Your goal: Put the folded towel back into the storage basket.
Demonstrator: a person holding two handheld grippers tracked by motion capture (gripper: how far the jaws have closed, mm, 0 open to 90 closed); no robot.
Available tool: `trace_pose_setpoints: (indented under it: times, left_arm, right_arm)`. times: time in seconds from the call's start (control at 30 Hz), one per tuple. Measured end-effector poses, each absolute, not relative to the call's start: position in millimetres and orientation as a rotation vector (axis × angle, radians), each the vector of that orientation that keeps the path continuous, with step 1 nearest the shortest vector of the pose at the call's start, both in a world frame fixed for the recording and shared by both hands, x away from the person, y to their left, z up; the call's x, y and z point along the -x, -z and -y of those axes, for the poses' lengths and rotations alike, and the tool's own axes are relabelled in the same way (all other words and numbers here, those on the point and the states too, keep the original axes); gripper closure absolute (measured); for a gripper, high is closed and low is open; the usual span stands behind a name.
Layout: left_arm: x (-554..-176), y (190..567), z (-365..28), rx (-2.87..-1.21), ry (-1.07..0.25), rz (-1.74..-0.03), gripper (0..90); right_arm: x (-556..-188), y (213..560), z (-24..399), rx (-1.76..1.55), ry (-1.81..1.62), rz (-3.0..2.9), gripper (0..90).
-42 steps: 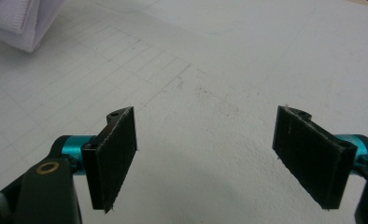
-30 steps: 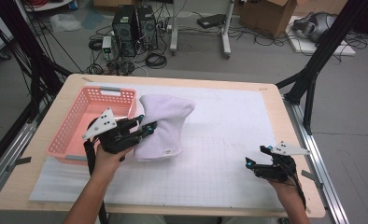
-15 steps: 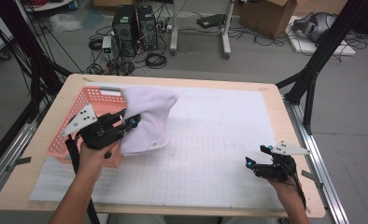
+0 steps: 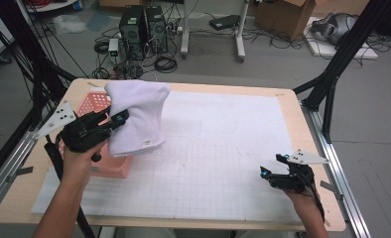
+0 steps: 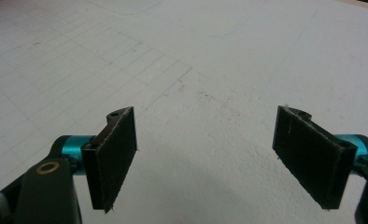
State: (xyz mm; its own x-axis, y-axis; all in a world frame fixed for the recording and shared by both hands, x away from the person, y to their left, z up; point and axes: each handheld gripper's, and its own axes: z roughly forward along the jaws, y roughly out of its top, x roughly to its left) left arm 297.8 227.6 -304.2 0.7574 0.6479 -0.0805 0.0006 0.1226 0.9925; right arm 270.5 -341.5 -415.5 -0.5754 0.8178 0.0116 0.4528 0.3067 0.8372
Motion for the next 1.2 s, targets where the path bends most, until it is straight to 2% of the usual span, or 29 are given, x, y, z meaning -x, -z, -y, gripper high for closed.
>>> trace_pose_setpoints:
  times: [1.2]
  left_arm:
    - [-292,291,-303,-1.31,-0.64,-0.708,72.2]
  right_arm:
    - [-272,416,340,-1.13,-1.17,-2.164,20.8]
